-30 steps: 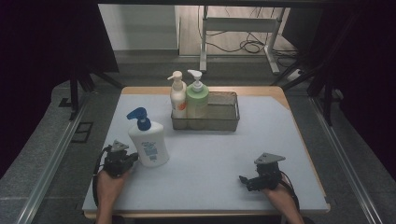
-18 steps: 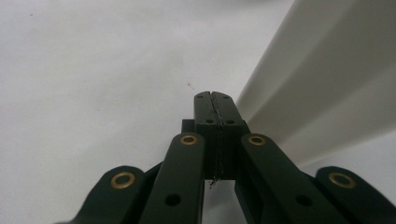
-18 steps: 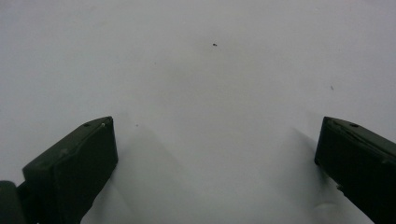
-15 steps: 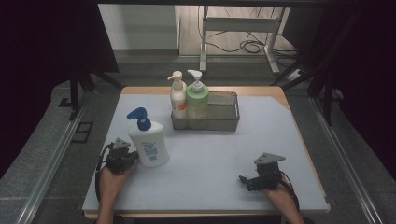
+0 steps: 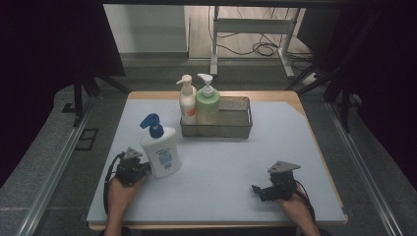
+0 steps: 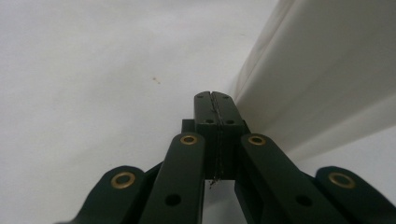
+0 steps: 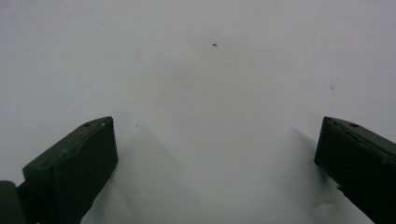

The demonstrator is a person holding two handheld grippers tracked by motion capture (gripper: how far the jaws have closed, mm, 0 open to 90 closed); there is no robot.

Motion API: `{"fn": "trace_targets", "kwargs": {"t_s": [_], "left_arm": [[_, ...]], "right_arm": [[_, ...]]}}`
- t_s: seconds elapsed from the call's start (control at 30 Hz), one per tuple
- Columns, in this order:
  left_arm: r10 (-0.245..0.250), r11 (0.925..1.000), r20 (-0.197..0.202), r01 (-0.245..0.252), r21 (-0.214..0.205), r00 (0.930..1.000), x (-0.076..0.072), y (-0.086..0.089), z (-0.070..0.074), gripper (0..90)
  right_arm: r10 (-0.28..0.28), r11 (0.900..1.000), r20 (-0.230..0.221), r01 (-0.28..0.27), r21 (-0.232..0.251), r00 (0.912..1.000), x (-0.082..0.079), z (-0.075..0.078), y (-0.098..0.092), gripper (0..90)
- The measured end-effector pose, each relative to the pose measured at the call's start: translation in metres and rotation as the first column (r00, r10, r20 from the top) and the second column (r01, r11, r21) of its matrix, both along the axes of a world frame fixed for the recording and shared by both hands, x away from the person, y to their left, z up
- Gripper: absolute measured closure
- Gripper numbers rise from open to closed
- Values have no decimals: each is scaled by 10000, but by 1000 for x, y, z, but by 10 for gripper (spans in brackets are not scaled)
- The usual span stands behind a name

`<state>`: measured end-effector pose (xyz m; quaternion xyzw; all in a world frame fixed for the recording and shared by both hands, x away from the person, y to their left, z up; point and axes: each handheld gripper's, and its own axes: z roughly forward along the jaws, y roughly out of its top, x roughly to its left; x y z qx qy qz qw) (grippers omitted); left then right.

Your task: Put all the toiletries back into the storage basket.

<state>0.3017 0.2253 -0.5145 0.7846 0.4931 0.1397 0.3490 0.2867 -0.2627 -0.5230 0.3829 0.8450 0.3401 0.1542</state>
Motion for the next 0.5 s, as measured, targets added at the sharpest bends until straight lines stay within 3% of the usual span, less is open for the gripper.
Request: {"fn": "trace_targets", "kwargs": {"t_s": [0.5], "left_arm": [[-571, 9984, -65, 571, 17, 9983, -2, -17, -2, 895]], "right_arm": [[2, 10000, 6, -2, -3, 10000, 0, 0, 0, 0]]}}
